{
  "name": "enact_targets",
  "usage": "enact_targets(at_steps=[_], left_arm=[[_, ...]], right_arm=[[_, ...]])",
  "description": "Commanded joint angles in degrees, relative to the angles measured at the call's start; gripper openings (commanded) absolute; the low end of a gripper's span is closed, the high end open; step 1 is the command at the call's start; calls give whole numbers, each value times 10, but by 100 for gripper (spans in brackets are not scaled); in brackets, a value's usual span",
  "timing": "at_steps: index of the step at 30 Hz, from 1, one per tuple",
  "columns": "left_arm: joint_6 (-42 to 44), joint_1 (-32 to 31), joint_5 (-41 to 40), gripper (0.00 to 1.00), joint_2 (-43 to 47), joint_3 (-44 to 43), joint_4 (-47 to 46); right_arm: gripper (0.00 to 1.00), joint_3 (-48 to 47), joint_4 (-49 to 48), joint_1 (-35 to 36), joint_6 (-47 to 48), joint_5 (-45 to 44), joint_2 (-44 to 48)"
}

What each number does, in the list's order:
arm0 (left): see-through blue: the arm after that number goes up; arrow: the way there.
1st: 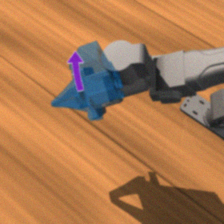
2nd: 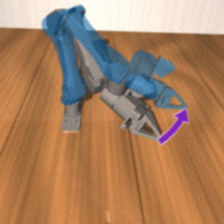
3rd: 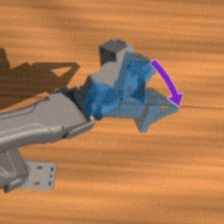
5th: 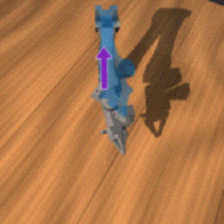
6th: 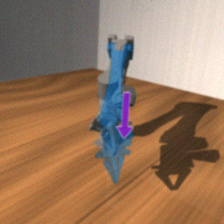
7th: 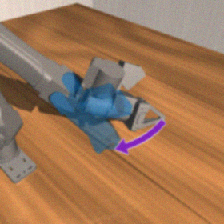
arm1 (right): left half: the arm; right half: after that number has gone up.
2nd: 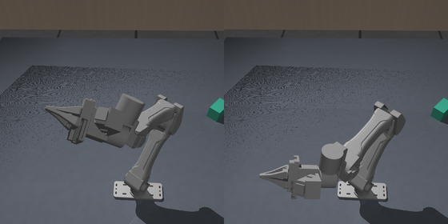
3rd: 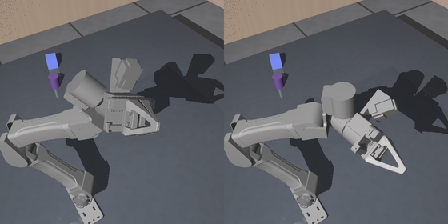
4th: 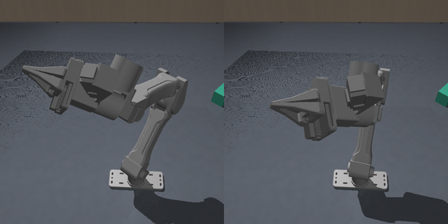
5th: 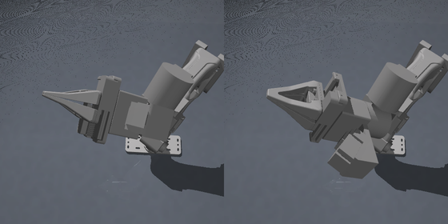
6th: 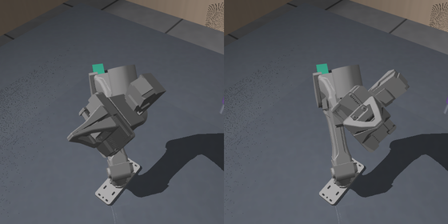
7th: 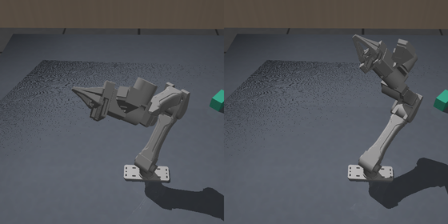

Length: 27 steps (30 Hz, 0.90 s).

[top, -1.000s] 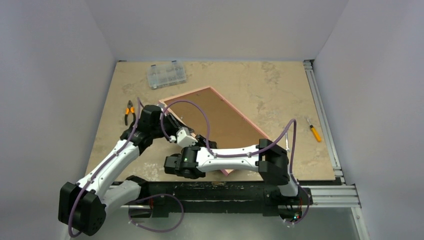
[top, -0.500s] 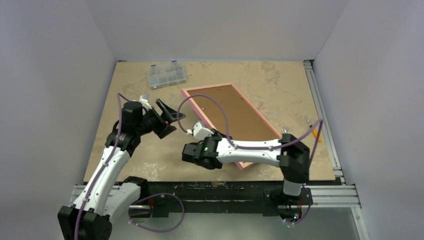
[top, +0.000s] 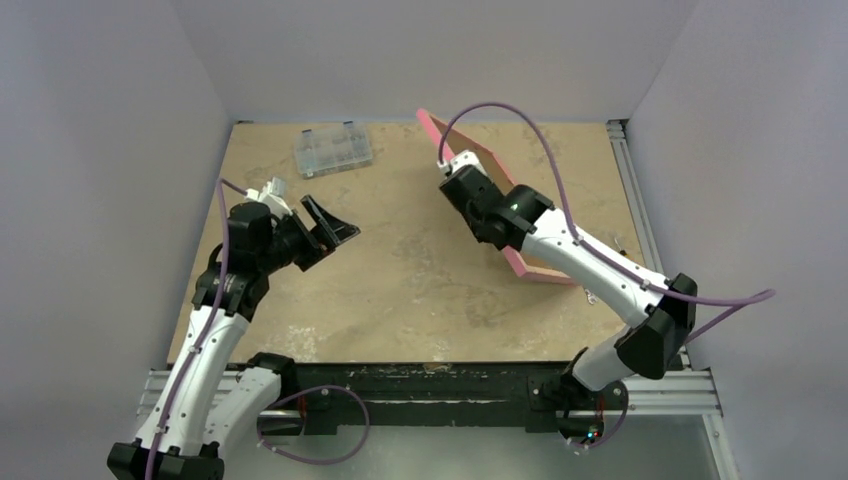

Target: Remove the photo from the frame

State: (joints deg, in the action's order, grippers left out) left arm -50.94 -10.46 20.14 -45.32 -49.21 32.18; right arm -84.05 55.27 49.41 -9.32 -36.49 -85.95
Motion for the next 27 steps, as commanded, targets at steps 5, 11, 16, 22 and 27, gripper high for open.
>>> enact_targets(at_steps=[5,11,16,22,27], left_arm=[[24,4,20,84,-12,21,-26],[24,4,30,84,-19,24,-39],[28,4,36,84,-22,27,-40],[21,4,49,84,-34,33,-56],[17,4,55,84,-40,33,-66]], right_arm=[[0,-159,-153,-106,-142,256,-57],[0,-292,-116,-124,-179,272,-131],[0,-314,-127,-187,-227,318,-148],[0,-316,-168,-251,-309,443,-154],[0,-341,-183,-281,-360,507,-171]])
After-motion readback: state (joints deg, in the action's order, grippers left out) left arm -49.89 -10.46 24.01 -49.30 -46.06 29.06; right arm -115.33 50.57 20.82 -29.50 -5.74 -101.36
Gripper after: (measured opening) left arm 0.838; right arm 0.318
